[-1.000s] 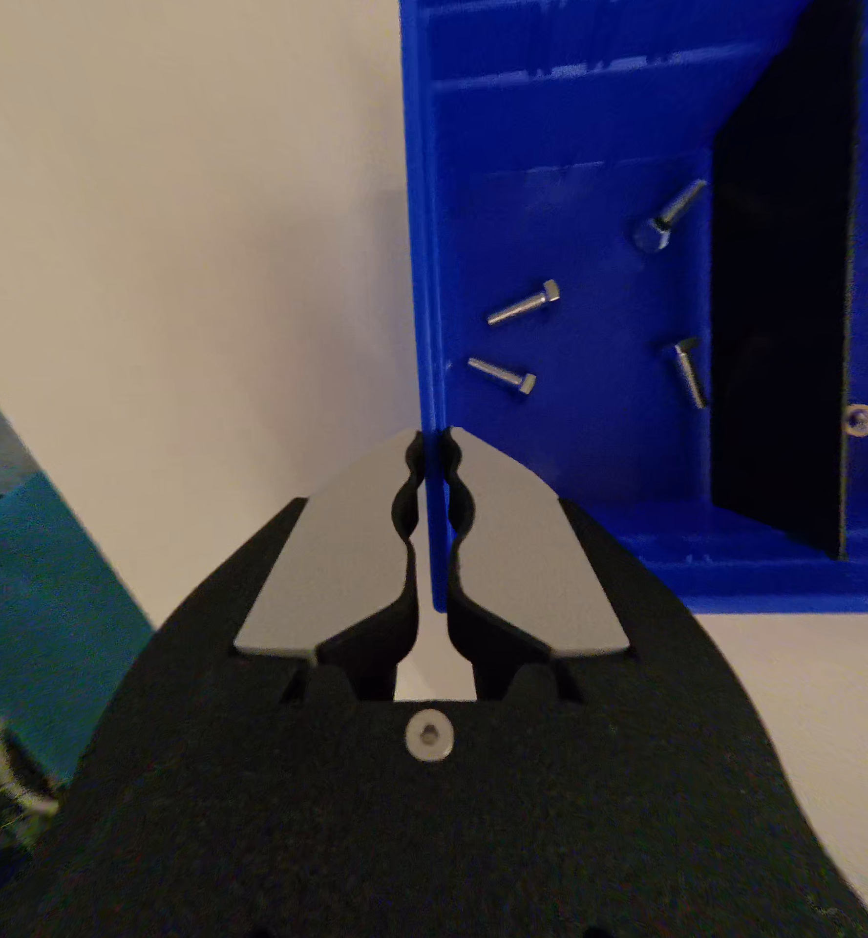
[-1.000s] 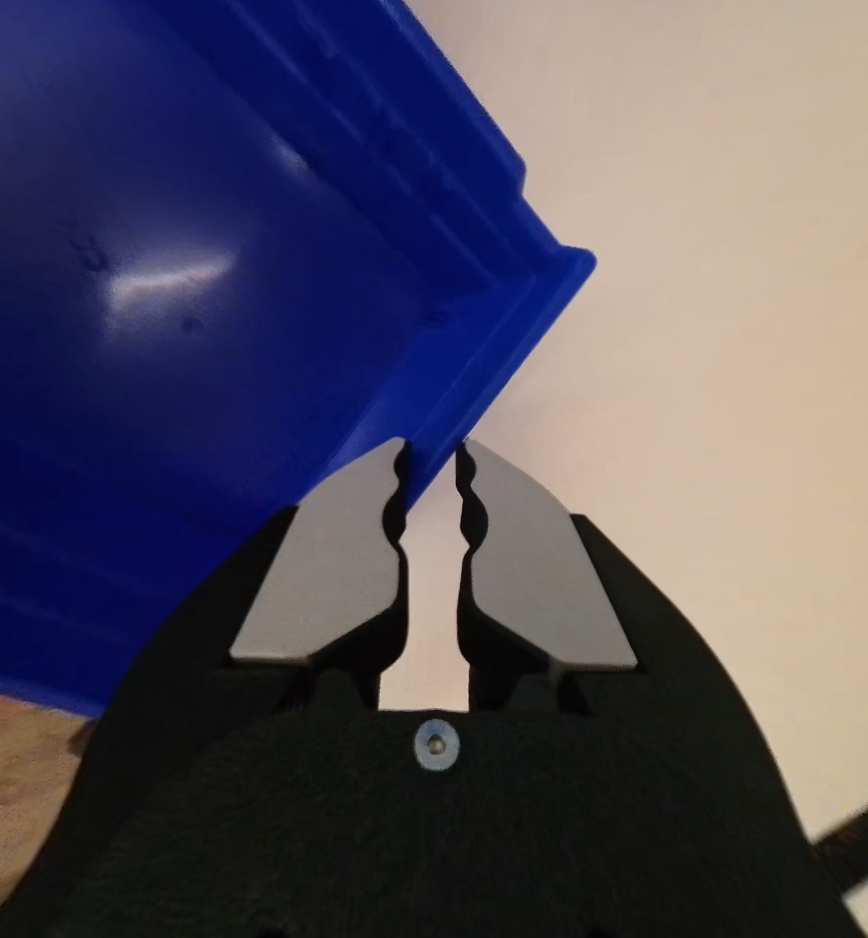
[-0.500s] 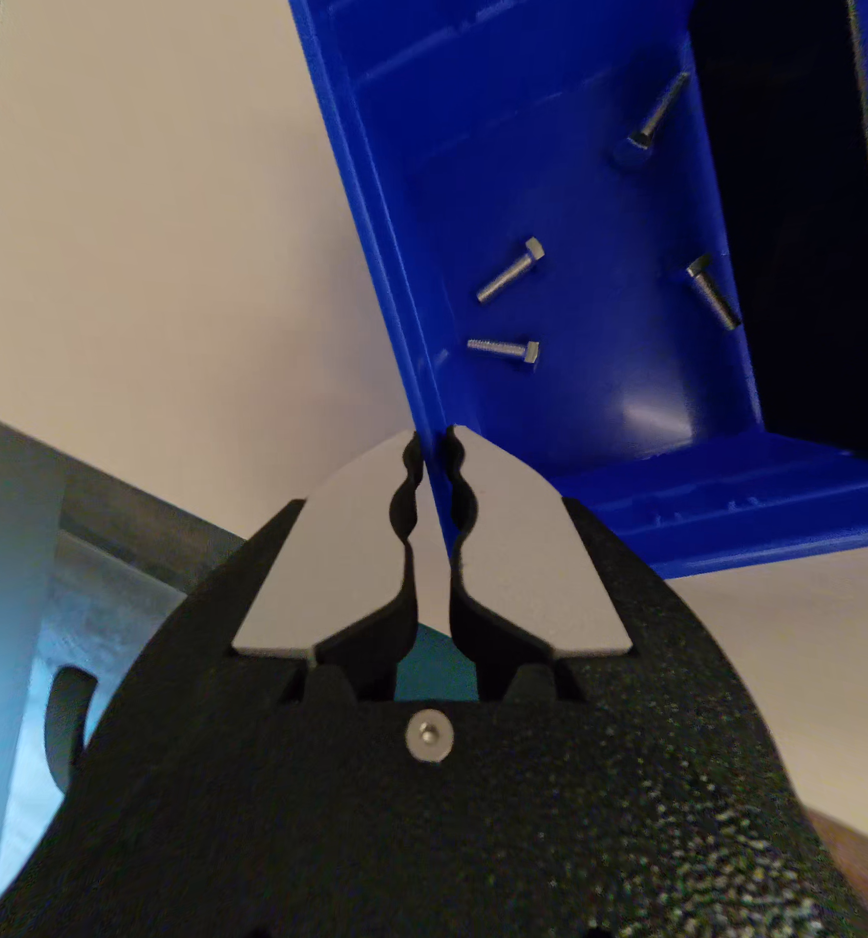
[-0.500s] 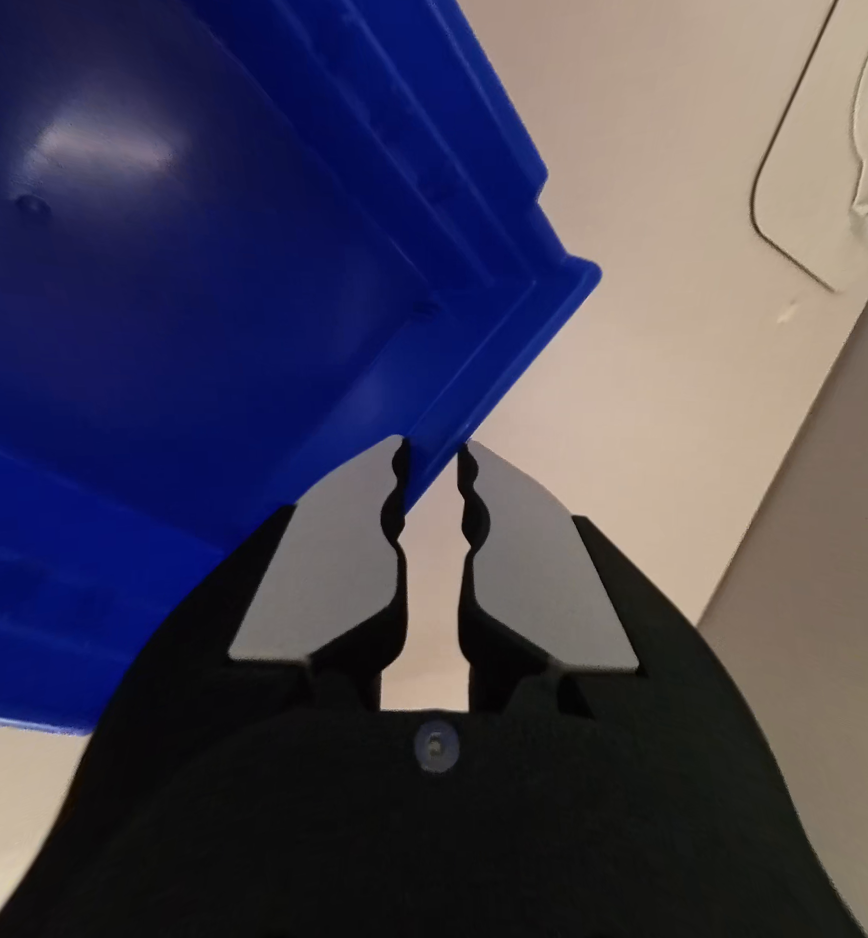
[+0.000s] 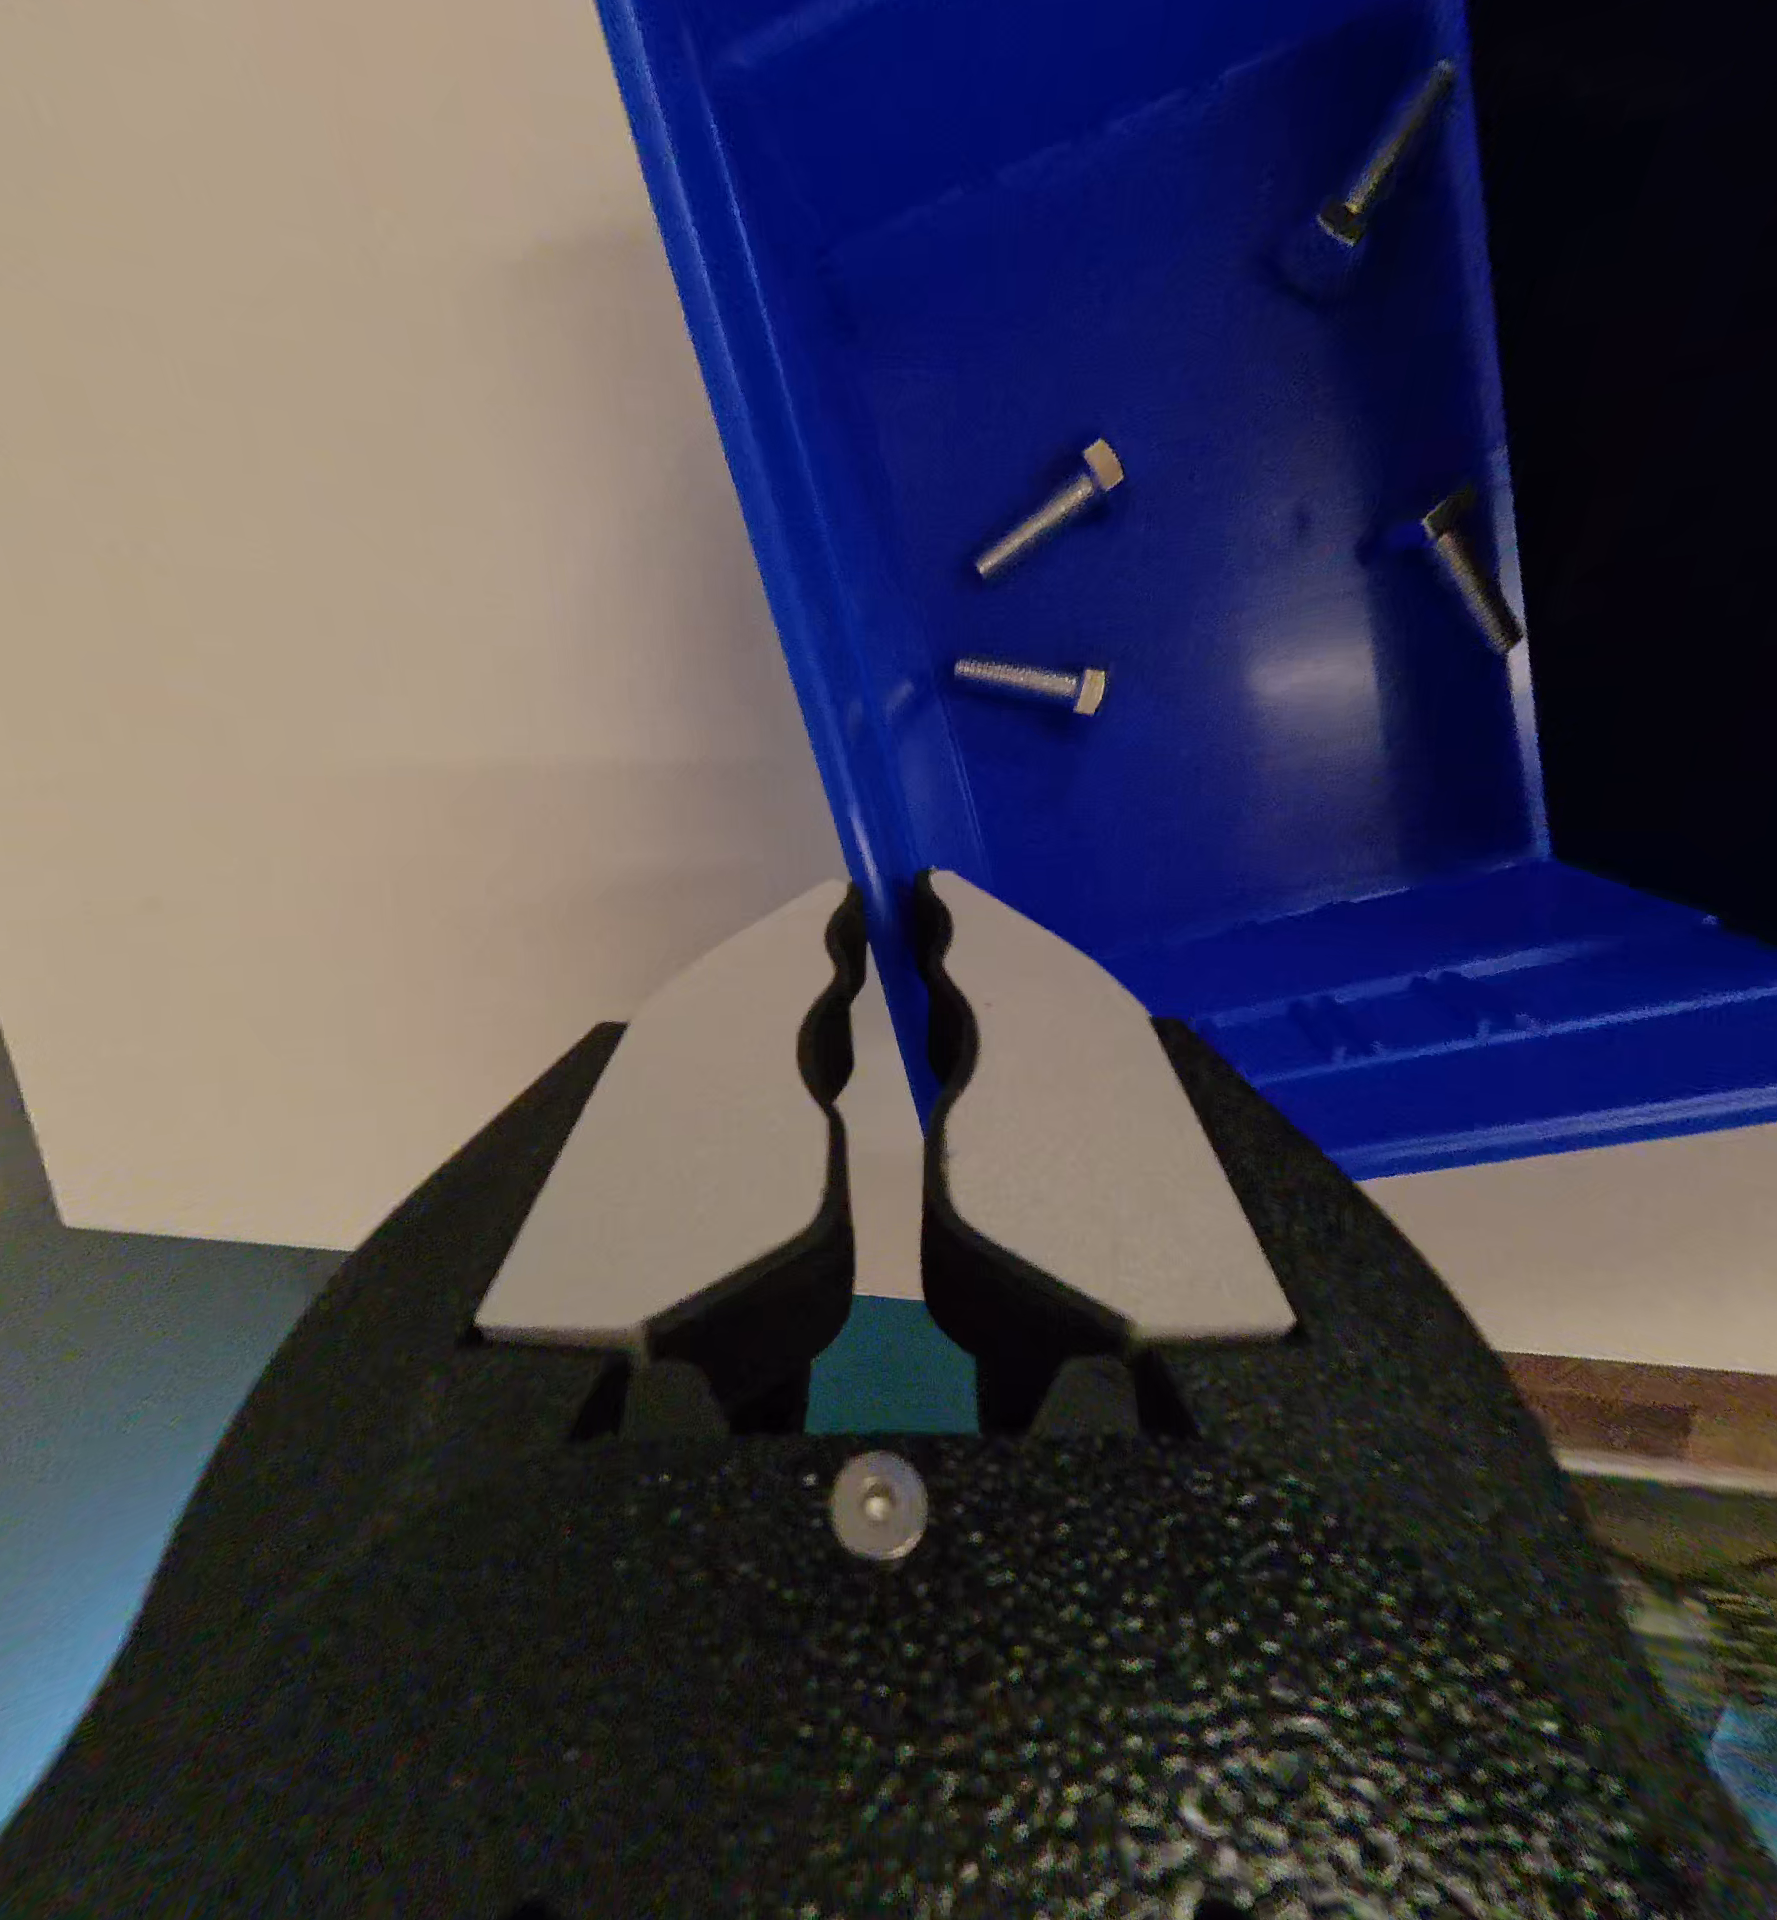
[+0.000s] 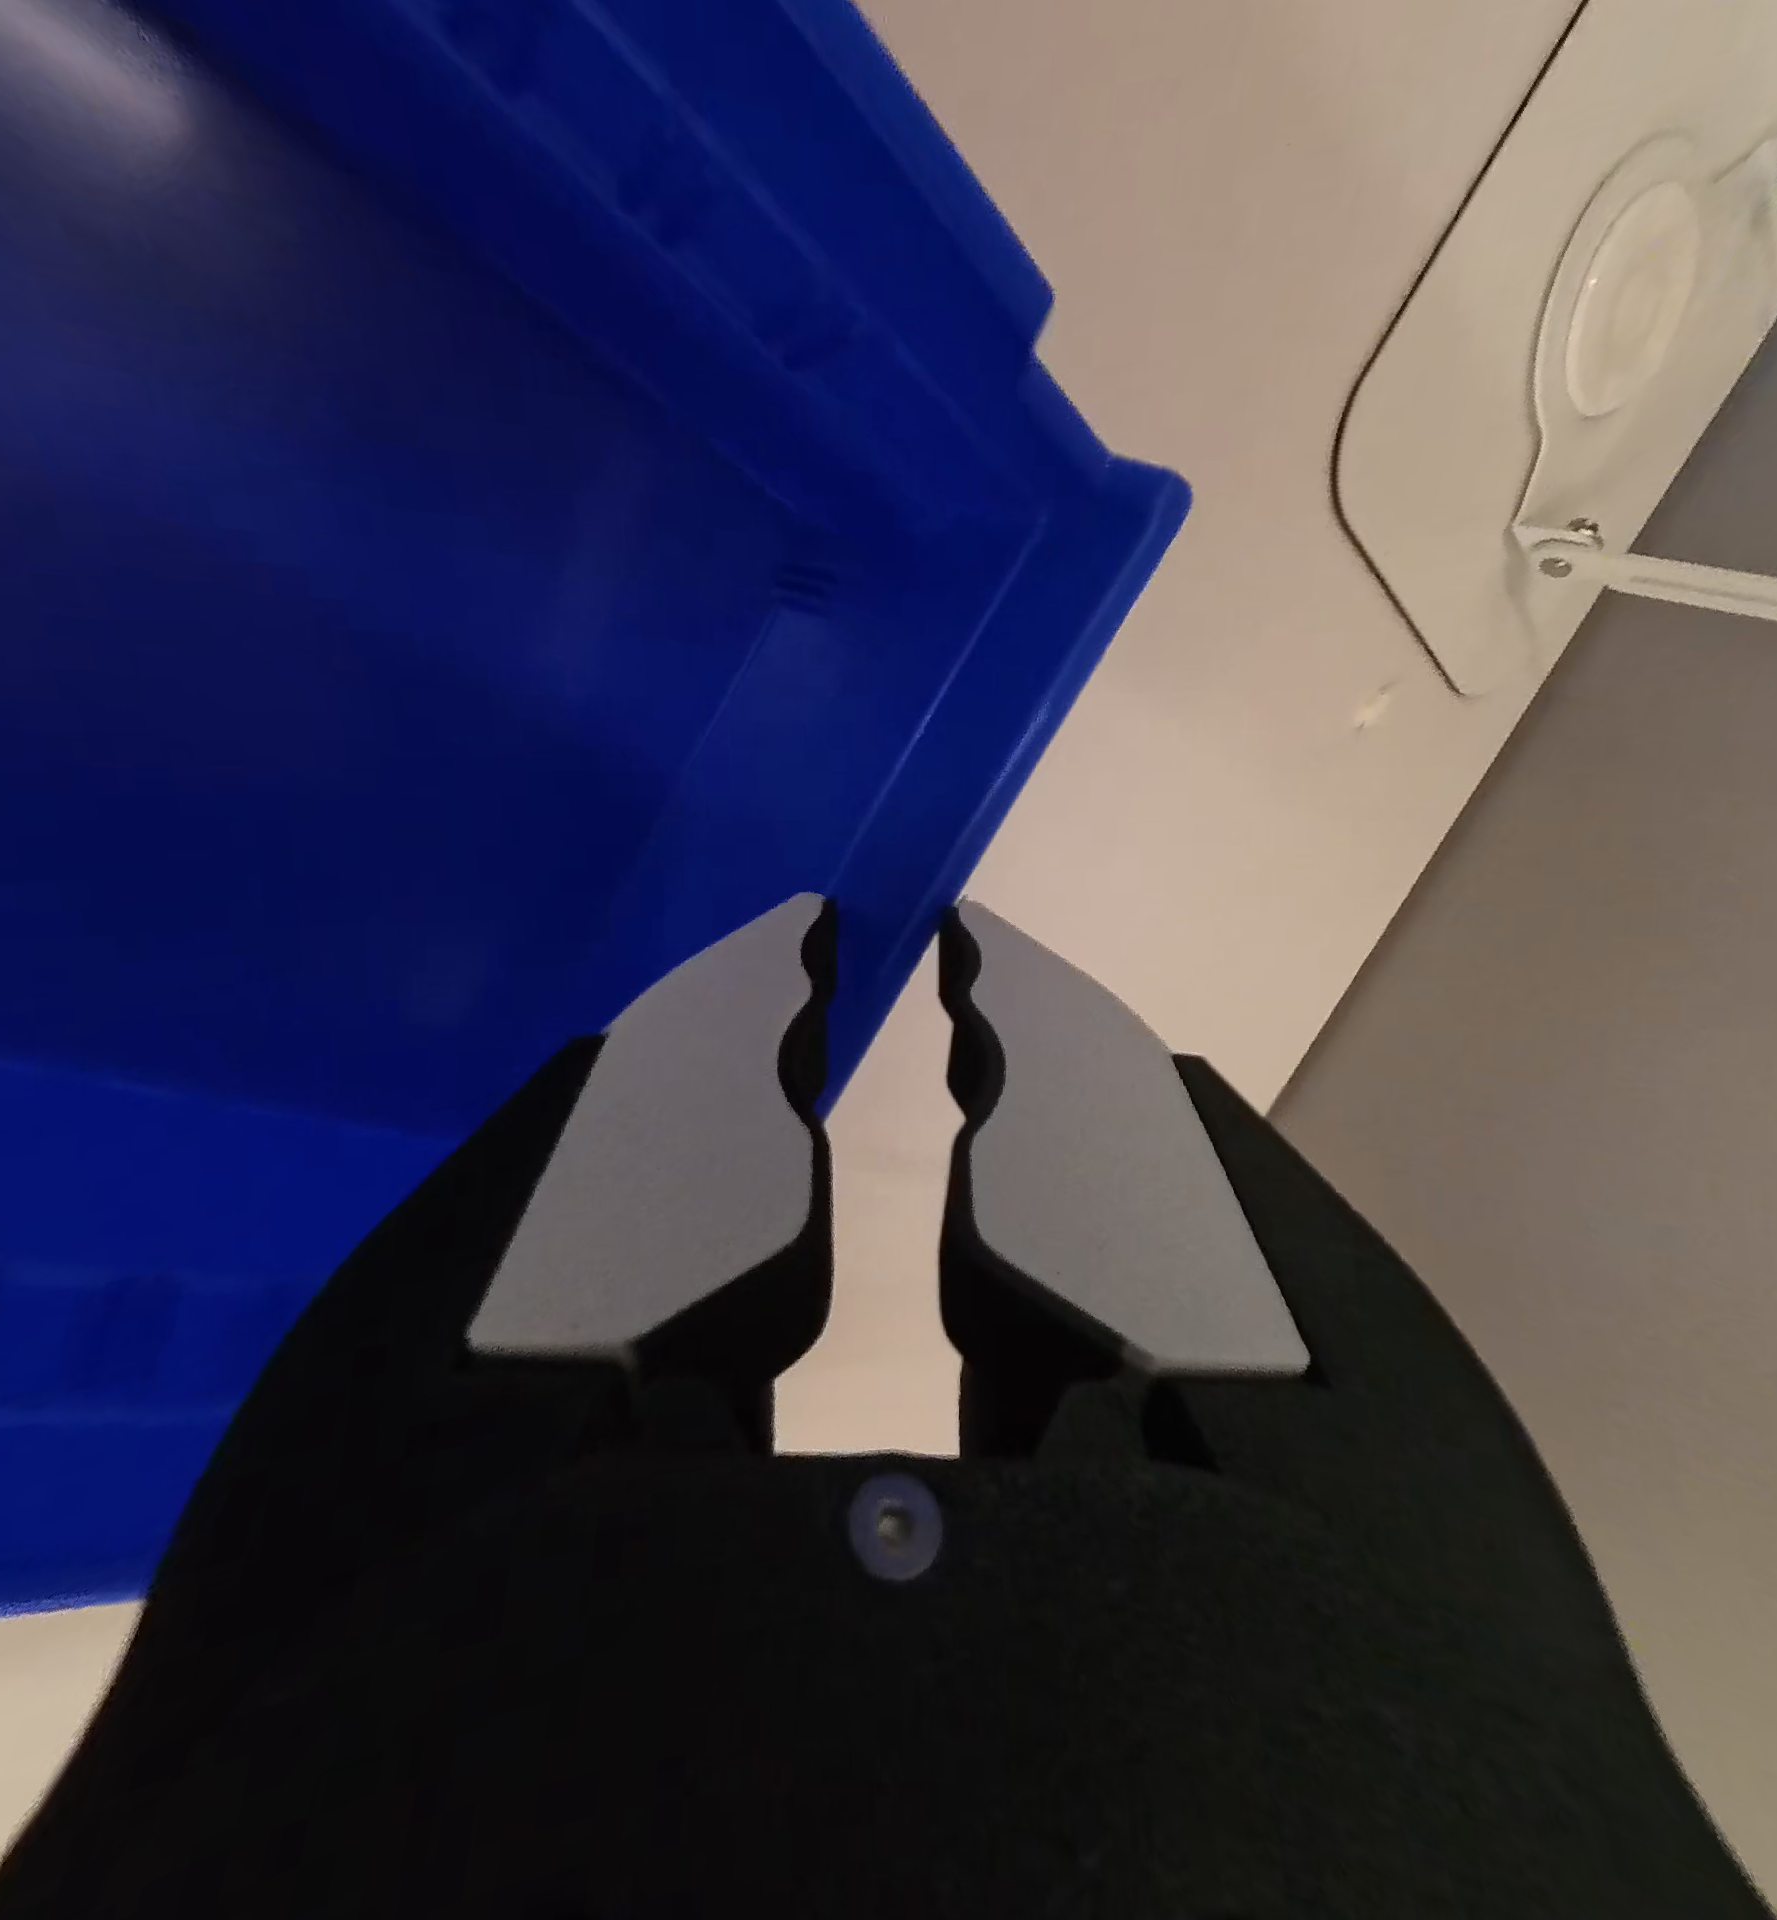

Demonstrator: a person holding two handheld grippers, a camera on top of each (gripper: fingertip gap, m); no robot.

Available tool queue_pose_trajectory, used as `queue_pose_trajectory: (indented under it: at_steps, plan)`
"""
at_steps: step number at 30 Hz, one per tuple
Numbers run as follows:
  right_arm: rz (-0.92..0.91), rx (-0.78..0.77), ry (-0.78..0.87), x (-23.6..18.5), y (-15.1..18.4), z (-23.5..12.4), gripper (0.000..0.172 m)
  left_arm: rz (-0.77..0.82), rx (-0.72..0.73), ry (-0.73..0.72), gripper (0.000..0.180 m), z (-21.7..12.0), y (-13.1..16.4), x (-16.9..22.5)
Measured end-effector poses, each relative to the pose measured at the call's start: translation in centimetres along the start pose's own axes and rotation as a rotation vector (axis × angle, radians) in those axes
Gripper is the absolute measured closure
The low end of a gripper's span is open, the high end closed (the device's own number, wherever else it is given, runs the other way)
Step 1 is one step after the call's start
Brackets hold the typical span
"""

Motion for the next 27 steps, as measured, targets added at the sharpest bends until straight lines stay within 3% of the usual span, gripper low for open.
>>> queue_pose_trajectory:
  at_steps: [1,3,7,10,14,17,21,25,27]
  plan:
    - [-0.002,-0.003,0.003,0.2,0.0,0.1,0.153,0.022,-0.013,-0.003,0.171,0.0,-0.2,-0.1]
    - [0.003,-0.012,0.008,0.5,-0.1,0.3,0.153,0.046,-0.041,-0.015,0.17,0.1,-0.7,-0.2]
    - [0.108,-0.083,0.099,0.7,-0.2,0.1,0.147,0.011,-0.088,-0.162,0.142,-0.2,-1.6,-0.4]
    - [0.269,-0.094,0.23,0.9,-0.2,-1.8,0.128,-0.054,0.04,-0.283,0.124,-2.6,-2.7,0.2]
    - [0.531,0.089,0.469,0.3,-2.4,-7.4,0.112,-0.124,0.324,-0.548,0.11,-8.3,-6.4,3.3]
    - [0.744,0.414,0.609,-1.2,-7.3,-12.3,0.099,-0.134,0.607,-0.674,0.112,-11.7,-12.9,8.8]
    - [0.988,0.912,0.748,-3.5,-15.0,-17.2,0.094,-0.213,1.09,-0.641,0.121,-12.1,-23.7,17.4]
    - [1.251,1.536,0.662,-5.5,-21.2,-18.0,0.087,-0.346,1.709,-0.349,0.122,-8.1,-32.6,22.5]
    - [1.315,1.775,0.633,-6.3,-23.2,-17.4,0.082,-0.403,1.938,-0.134,0.128,-5.3,-36.2,23.7]
Point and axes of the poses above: each gripper's, where its closed fingertips meet, z out along the fingers, y out of its underside, x = y × z across the jaws, the point moved 8 cm from there along -z, back along the fingers, and after that the axes turned 5 degrees about -x, right-handed, at the moved point
